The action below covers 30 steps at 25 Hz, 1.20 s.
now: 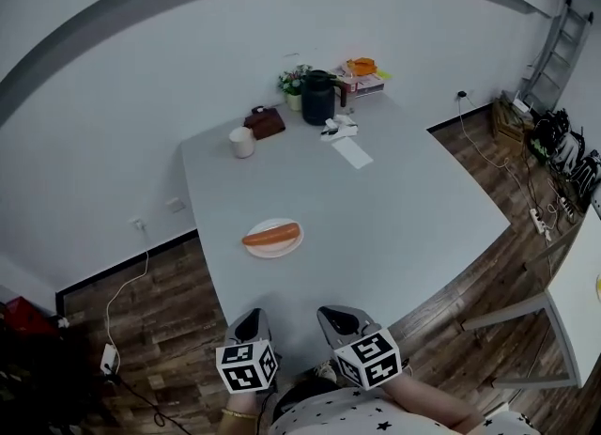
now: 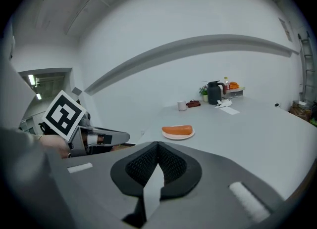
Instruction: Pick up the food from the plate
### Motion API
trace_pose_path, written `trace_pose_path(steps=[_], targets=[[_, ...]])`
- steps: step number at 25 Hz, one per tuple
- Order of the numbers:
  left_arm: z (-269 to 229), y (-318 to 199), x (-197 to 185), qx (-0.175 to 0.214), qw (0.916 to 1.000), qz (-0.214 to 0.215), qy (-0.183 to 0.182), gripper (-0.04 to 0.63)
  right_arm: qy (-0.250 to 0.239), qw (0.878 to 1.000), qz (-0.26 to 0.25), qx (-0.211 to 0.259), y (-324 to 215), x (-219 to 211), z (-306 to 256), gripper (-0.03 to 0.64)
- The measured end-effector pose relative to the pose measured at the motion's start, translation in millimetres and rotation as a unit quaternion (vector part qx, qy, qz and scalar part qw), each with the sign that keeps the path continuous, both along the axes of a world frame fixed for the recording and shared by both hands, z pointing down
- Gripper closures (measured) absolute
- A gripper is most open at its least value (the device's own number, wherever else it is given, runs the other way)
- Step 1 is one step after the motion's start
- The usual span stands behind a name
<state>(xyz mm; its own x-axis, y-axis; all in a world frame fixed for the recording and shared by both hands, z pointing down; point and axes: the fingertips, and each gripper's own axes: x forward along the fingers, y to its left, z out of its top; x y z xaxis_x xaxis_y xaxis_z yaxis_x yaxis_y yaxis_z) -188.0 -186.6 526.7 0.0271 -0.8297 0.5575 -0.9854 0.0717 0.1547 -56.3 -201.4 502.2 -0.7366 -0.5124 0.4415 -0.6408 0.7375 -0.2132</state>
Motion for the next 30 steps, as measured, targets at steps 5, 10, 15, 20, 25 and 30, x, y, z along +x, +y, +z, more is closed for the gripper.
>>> trace_pose_path(steps=[5,10,15,20,25,30], targets=[[13.3,-69.8,-17.4,-0.028,0.9913,0.109,-0.068,0.588,0.015,1.000,0.003,-0.008,-41.1,-15.4,3.3,0.618],[39.0,-136.0,-18.1,-0.058,0.9604,0.242,-0.125,0.469,0.023,1.000,0.005,-0.017,-67.2,-25.7,8.8,0.618],[64.0,-196.9,-28.4,-0.091,0.9283,0.312,-0.180,0.417,0.032,0.999,0.007,-0.033,-79.7,-32.2,19.9,0.618],[96.8,-228.2,-27.7,-0.145,0.8982,0.375,-0.177,0.383,0.042,0.998,0.012,-0.052,-84.9,-29.9,32.5,0.618],[123.9,-236.1,-29.4,-0.205,0.8518,0.433,-0.211,0.356,0.045,0.997,0.019,-0.066,-91.0,-27.1,42.0,0.618],[136.1,-240.2,-24.6,-0.237,0.8293,0.466,-0.197,0.360,0.049,0.996,0.016,-0.074,-94.5,-29.7,47.6,0.618]])
